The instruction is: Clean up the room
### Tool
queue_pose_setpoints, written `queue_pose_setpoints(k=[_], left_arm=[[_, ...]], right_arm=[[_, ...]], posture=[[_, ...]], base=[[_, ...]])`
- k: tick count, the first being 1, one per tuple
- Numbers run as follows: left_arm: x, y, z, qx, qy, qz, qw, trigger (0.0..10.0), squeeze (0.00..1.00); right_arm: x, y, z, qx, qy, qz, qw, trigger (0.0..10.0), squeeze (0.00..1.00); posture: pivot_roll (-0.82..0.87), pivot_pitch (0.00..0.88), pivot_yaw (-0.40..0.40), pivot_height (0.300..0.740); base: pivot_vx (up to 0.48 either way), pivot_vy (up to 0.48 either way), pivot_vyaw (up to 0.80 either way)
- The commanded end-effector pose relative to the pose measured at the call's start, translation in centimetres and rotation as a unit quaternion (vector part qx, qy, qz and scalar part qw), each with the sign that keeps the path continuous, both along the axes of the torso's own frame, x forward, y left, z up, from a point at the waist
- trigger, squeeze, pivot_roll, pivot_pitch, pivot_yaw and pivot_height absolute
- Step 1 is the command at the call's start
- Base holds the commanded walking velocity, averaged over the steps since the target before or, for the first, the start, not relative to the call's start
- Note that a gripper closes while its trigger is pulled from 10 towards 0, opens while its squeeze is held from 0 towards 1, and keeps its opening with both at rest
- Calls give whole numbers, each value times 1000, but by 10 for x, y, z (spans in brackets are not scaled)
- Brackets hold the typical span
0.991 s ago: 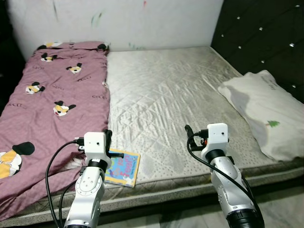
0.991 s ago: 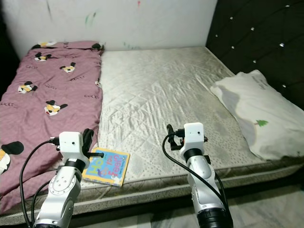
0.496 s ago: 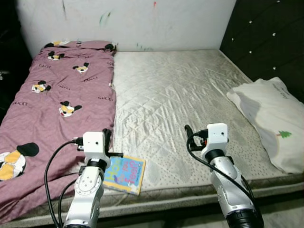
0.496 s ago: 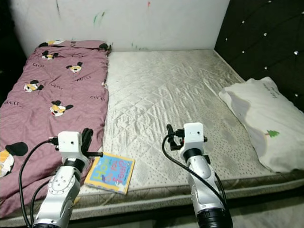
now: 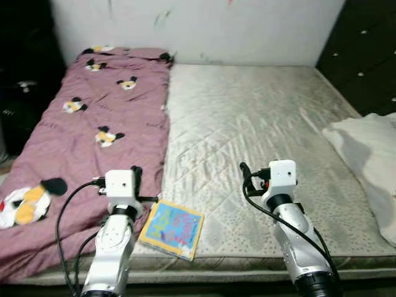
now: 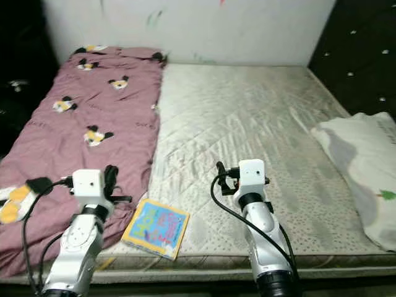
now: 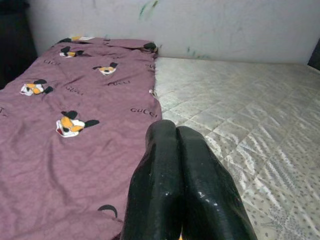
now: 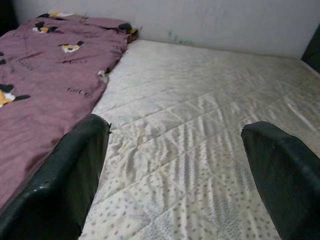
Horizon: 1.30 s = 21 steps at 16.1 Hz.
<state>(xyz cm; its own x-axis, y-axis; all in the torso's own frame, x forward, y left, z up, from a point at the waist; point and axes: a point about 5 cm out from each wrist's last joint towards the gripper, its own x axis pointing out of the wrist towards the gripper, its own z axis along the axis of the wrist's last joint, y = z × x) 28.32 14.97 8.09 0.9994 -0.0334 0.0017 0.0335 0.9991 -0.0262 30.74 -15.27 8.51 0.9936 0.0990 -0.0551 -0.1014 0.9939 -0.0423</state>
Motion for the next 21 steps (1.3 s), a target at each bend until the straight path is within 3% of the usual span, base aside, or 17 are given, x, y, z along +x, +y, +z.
queue_pose_setpoints(k=[1, 5, 14, 21], left_arm=[[-1, 1, -1, 0, 3, 6, 1000, 10000, 0], [0, 2, -2, -5, 8, 9, 1000, 10000, 0], [0, 1, -3, -15, 8, 9, 1000, 10000, 0], [0, -1, 2, -19, -8, -8, 1000, 10000, 0]], right_arm=[[0, 0, 0, -3, 3, 1, 1000, 10000, 0], [-1, 0, -2, -4, 5, 0, 1000, 10000, 0], [-1, 0, -3, -6, 11, 6, 1000, 10000, 0], [-1, 0, -5, -4, 17, 6, 1000, 10000, 0]], posture=[[3, 16, -6, 740], [3, 16, -5, 740], [4, 7, -8, 740], [2, 13, -7, 740]], base=[[0, 0, 0], [0, 0, 0], [0, 474, 0], [0, 0, 0]])
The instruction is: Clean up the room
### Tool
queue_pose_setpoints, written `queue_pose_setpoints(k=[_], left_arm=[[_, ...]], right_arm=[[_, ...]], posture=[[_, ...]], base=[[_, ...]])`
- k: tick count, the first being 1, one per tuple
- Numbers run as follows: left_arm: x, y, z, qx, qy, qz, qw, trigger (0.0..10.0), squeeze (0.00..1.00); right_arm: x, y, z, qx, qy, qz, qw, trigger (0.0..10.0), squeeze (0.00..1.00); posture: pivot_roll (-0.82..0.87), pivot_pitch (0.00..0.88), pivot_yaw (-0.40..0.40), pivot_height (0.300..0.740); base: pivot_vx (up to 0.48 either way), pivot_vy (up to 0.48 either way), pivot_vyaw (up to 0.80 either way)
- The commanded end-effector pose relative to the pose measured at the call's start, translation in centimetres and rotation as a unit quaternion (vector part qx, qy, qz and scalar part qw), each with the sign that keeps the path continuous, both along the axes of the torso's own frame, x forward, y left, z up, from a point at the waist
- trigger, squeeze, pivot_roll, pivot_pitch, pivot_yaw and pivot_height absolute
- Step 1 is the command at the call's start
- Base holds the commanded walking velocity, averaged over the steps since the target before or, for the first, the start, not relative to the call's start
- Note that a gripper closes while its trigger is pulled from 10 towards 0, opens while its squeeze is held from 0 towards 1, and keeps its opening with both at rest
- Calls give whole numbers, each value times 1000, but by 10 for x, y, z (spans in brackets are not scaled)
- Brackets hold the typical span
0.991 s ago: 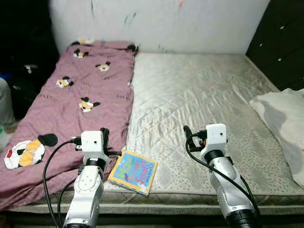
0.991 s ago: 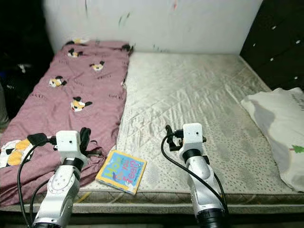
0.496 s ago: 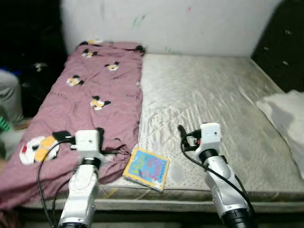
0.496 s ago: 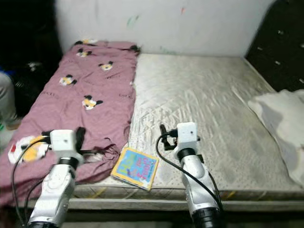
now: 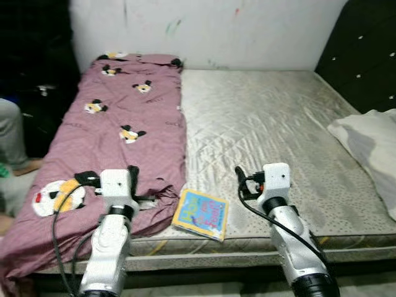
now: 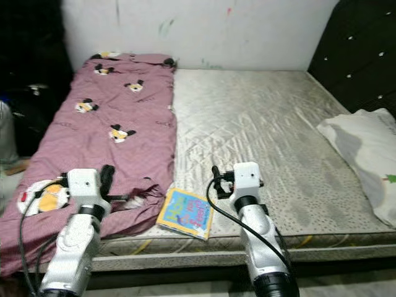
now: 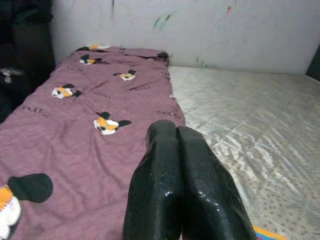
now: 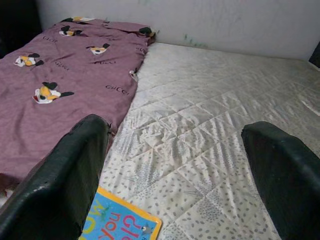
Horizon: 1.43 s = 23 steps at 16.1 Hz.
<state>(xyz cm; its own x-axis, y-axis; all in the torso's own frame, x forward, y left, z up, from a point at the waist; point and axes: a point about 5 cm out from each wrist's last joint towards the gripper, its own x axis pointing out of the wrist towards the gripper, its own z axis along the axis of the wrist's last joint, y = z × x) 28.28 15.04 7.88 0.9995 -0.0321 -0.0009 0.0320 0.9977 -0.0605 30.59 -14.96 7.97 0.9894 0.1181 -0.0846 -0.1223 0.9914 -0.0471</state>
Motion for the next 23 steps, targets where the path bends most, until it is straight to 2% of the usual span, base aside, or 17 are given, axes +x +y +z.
queue_pose_setpoints(k=[1, 6, 23], left_arm=[[-1, -3, 4, -4, -11, -12, 1000, 10000, 0], [-1, -2, 4, -5, -9, -12, 1000, 10000, 0], [0, -2, 2, -5, 0, -5, 1000, 10000, 0]], right_arm=[[1, -4, 0, 2, 6, -6, 1000, 10000, 0], [0, -3, 0, 1, 3, -5, 1000, 10000, 0], [-4, -1, -1, 4, 1, 8, 1000, 10000, 0]], posture=[[2, 13, -7, 740], [1, 18, -5, 740], [-1, 25, -5, 736]], base=[[285, 0, -463], [283, 0, -121], [0, 0, 0]])
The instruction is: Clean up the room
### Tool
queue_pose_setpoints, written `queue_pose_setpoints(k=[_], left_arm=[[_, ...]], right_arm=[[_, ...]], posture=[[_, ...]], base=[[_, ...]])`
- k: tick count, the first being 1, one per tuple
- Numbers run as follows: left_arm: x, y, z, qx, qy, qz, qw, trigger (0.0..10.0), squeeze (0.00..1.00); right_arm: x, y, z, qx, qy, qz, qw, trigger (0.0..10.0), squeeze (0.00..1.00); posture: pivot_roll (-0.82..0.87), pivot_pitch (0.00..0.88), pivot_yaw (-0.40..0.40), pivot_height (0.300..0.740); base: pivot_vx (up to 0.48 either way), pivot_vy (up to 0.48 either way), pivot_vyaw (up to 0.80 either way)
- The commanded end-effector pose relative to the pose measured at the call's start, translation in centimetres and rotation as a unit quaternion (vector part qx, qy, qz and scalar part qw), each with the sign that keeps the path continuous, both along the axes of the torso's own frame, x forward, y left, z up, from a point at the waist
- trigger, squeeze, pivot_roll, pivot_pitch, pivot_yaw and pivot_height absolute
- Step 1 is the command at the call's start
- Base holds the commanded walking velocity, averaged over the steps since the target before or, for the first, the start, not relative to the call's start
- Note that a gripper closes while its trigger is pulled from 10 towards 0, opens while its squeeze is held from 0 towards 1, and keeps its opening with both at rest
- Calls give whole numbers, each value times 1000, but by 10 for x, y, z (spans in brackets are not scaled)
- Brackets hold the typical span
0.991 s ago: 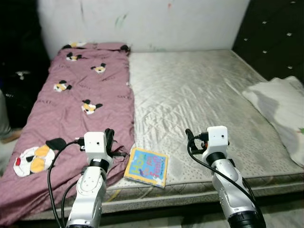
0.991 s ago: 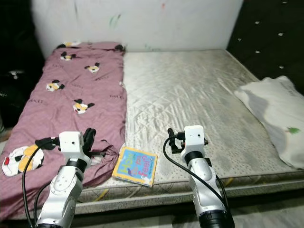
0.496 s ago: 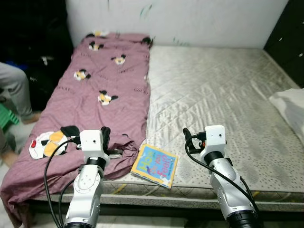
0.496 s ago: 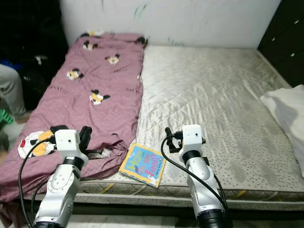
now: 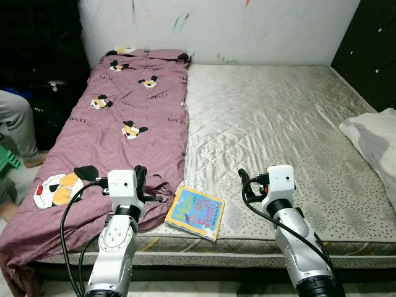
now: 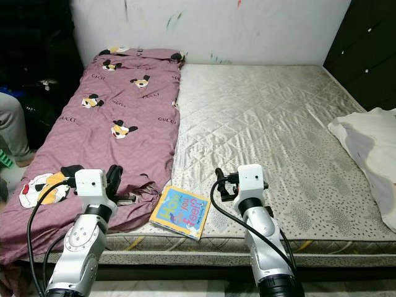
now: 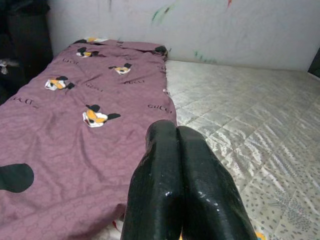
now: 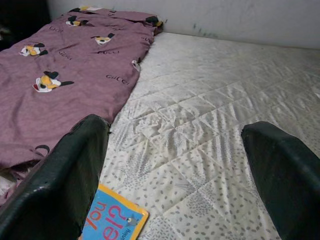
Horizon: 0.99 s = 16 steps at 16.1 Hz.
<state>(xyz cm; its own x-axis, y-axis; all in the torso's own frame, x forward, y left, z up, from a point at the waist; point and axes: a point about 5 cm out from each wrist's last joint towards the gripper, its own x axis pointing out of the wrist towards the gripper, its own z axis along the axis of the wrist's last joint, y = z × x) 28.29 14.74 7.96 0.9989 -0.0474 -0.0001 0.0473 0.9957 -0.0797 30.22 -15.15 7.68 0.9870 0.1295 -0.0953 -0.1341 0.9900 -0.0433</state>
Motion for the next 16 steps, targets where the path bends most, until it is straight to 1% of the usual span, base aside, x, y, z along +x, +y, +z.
queue_pose_setpoints(k=[1, 7, 8, 9, 12, 16], left_arm=[[0, 1, 1, 5, 0, 2, 1000, 10000, 0], [-1, 1, 1, 7, 1, 3, 1000, 10000, 0], [-2, 1, 1, 7, 1, 3, 1000, 10000, 0], [-2, 1, 1, 7, 1, 3, 1000, 10000, 0], [-2, 6, 2, 15, -4, 25, 1000, 10000, 0], [-2, 12, 1, 25, 4, 56, 998, 10000, 0]], right_arm=[[0, 1, 2, 3, -4, 4, 1000, 10000, 0], [-2, 3, 2, 5, -3, 10, 1000, 10000, 0], [-2, 4, 2, 5, -3, 11, 1000, 10000, 0], [-2, 4, 2, 6, -3, 11, 1000, 10000, 0], [-2, 4, 2, 7, -4, 12, 1000, 10000, 0], [-3, 4, 2, 8, -3, 16, 1000, 10000, 0]], posture=[[-1, 25, -5, 727], [4, 27, -6, 657], [4, 27, -6, 637], [4, 27, -6, 632], [5, 32, -6, 582], [8, 36, -7, 574]], base=[[0, 0, 0], [0, 0, 0], [0, 0, 0], [0, 0, 0], [0, 0, 0], [0, 0, 0]])
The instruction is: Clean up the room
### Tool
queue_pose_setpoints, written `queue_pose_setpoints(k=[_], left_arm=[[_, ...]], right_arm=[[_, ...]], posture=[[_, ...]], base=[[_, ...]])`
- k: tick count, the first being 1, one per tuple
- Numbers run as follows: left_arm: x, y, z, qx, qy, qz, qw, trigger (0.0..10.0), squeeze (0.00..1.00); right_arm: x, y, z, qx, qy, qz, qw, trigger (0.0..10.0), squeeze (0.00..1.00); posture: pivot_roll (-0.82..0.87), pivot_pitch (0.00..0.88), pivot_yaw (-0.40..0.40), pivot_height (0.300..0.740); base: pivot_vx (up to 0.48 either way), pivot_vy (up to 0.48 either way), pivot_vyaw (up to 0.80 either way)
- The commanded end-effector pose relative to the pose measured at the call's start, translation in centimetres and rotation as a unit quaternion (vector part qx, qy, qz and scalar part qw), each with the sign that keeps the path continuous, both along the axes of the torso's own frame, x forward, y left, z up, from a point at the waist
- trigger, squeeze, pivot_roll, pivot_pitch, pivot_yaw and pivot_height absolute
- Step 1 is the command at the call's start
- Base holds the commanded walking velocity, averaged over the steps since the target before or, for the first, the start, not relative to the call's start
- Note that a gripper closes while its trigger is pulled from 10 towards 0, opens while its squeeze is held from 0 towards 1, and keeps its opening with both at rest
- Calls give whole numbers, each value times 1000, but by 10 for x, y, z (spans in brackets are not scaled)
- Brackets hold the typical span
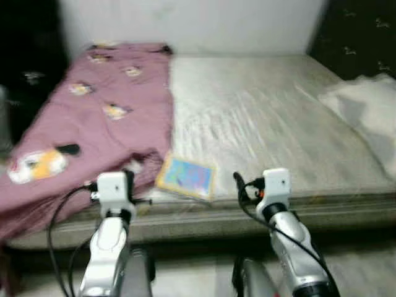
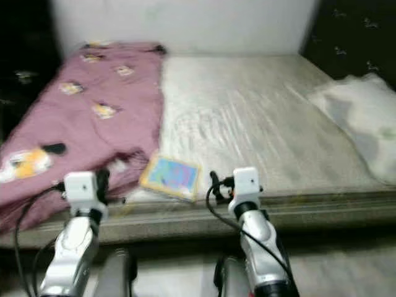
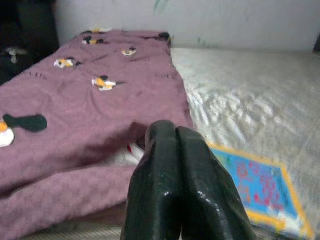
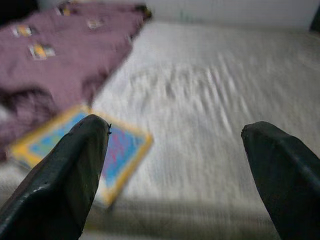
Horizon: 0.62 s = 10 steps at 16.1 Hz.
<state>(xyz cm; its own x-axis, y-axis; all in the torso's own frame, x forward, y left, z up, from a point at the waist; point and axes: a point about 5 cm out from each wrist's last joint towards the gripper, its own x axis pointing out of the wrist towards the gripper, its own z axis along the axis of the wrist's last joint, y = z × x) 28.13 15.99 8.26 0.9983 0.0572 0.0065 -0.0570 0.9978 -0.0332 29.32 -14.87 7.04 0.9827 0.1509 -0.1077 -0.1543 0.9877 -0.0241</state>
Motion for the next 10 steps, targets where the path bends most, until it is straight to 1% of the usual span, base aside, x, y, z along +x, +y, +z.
queue_pose_setpoints(k=[1, 2, 3, 10], left_arm=[[0, 0, -2, 1, 8, 6, 1000, 10000, 0], [0, 1, -2, -12, 7, 7, 1000, 10000, 106], [-1, 1, -1, -22, 4, 2, 1000, 10000, 1000], [-3, 4, 0, -27, -1, 16, 1000, 10000, 1000]], right_arm=[[7, 1, 8, -1, -11, 6, 1000, 10000, 0], [7, 1, 8, -2, -10, 6, 1000, 10000, 0], [7, 1, 8, -2, -10, 6, 1000, 10000, 0], [6, 1, 7, -2, -8, 7, 1000, 10000, 0]], posture=[[7, 37, -8, 574], [6, 38, -8, 574], [6, 38, -8, 574], [7, 47, -8, 574]], base=[[0, 0, 0], [0, 0, 0], [0, 0, 0], [0, 0, 0]])
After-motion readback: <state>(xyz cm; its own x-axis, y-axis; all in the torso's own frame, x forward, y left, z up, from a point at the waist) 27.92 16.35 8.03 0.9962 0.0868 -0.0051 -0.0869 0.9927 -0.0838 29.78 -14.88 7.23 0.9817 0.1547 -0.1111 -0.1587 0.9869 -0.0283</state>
